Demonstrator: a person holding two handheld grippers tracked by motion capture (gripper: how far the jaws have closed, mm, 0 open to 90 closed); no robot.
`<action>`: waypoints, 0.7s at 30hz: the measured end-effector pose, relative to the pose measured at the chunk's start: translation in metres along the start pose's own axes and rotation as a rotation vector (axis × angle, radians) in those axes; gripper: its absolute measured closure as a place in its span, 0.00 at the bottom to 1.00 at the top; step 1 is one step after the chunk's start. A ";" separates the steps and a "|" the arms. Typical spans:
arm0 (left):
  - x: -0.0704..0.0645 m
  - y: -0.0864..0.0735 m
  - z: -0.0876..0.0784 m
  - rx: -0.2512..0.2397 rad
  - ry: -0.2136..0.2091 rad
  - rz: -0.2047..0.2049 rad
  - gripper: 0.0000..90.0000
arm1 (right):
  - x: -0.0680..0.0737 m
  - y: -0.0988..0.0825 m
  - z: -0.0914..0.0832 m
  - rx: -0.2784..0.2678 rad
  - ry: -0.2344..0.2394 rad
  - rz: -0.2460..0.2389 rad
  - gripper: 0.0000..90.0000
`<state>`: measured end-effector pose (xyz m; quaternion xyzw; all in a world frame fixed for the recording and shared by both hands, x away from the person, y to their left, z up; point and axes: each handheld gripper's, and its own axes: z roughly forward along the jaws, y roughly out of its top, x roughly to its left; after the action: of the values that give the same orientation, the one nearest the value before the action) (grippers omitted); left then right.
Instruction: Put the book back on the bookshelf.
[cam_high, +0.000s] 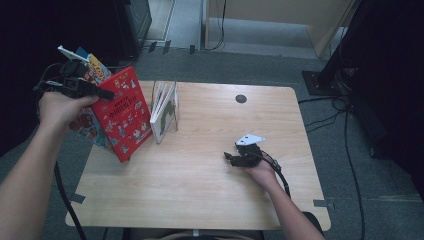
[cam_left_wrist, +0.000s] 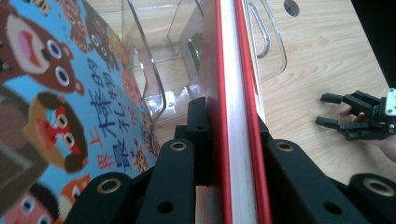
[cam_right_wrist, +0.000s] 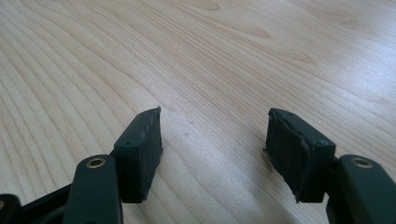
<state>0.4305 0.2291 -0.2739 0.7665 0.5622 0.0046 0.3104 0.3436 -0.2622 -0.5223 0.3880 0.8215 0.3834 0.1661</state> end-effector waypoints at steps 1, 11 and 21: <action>0.000 0.001 0.002 0.005 0.002 -0.003 0.89 | 0.000 0.000 0.000 0.000 0.000 0.000 0.40; 0.004 0.011 0.014 -0.004 0.022 -0.012 0.89 | 0.001 -0.001 -0.001 0.000 -0.003 0.001 0.40; 0.012 0.018 0.018 -0.029 0.013 -0.035 0.89 | 0.003 -0.001 -0.001 0.001 0.001 -0.002 0.40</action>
<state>0.4565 0.2282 -0.2841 0.7519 0.5775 0.0123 0.3178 0.3410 -0.2604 -0.5223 0.3869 0.8221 0.3832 0.1660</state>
